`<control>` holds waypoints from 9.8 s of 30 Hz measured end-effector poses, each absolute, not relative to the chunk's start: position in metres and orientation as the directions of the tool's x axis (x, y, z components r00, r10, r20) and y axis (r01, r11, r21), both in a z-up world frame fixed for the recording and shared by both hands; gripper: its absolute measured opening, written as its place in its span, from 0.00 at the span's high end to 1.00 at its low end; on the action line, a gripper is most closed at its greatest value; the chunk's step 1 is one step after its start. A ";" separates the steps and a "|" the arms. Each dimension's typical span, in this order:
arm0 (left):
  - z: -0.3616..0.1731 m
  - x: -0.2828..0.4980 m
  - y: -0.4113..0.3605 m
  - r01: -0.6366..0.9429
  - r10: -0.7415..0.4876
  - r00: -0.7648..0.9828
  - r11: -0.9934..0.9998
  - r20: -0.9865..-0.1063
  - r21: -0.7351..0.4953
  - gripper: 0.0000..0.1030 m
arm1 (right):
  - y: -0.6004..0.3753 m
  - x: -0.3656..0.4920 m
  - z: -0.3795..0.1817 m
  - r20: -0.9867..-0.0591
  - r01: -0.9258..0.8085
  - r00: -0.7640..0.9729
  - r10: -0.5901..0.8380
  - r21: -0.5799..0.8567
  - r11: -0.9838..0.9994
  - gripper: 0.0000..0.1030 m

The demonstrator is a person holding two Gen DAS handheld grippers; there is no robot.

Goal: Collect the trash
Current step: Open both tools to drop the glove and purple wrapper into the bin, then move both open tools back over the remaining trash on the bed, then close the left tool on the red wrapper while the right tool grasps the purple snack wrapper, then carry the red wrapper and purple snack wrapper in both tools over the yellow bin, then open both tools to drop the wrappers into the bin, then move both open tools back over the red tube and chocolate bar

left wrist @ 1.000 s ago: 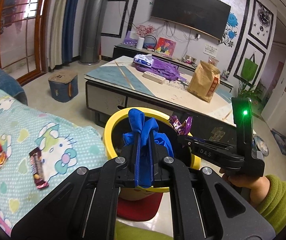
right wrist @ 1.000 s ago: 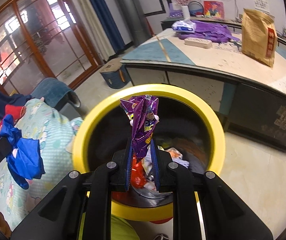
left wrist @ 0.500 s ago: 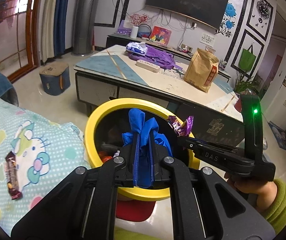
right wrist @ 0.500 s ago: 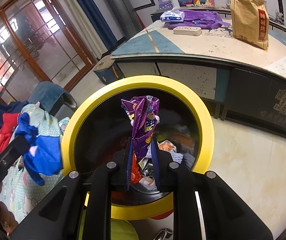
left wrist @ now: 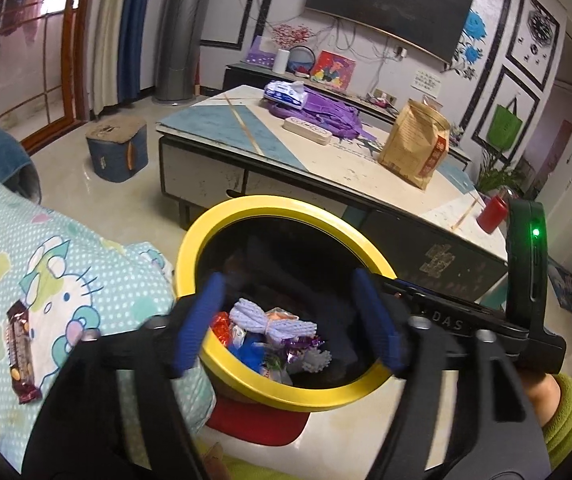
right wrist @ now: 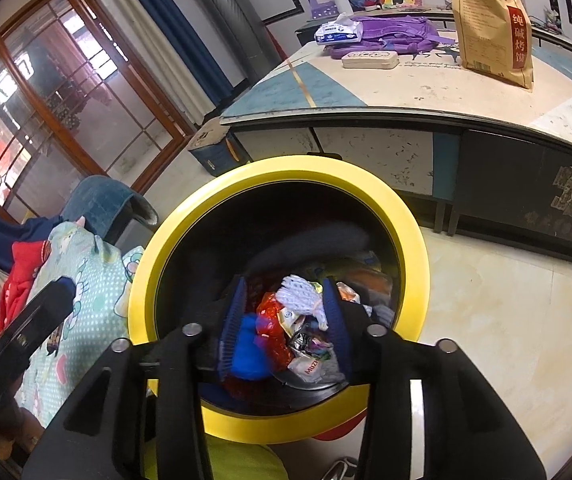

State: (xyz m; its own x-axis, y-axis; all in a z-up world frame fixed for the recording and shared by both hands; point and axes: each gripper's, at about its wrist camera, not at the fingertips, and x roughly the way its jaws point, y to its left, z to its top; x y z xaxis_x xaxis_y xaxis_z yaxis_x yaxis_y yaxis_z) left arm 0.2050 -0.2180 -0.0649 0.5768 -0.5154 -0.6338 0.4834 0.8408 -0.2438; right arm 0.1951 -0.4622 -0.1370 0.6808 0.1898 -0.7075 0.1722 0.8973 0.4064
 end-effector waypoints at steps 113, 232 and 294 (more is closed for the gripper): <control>-0.100 0.177 0.160 -0.296 -0.175 0.759 0.765 -0.627 -0.572 1.00 | -0.052 0.216 -0.115 -0.722 -0.602 0.482 0.497 0.139 0.786 0.84; -0.075 0.166 -0.218 0.568 -0.599 0.505 0.772 -0.621 -0.283 1.00 | -0.443 0.214 -0.113 -0.631 0.011 0.696 0.343 0.487 0.873 0.81; -0.054 0.189 0.062 -0.041 -0.141 0.767 0.963 -0.627 -0.267 0.11 | -0.198 0.205 -0.093 -0.682 -0.407 0.558 0.472 0.271 0.872 0.31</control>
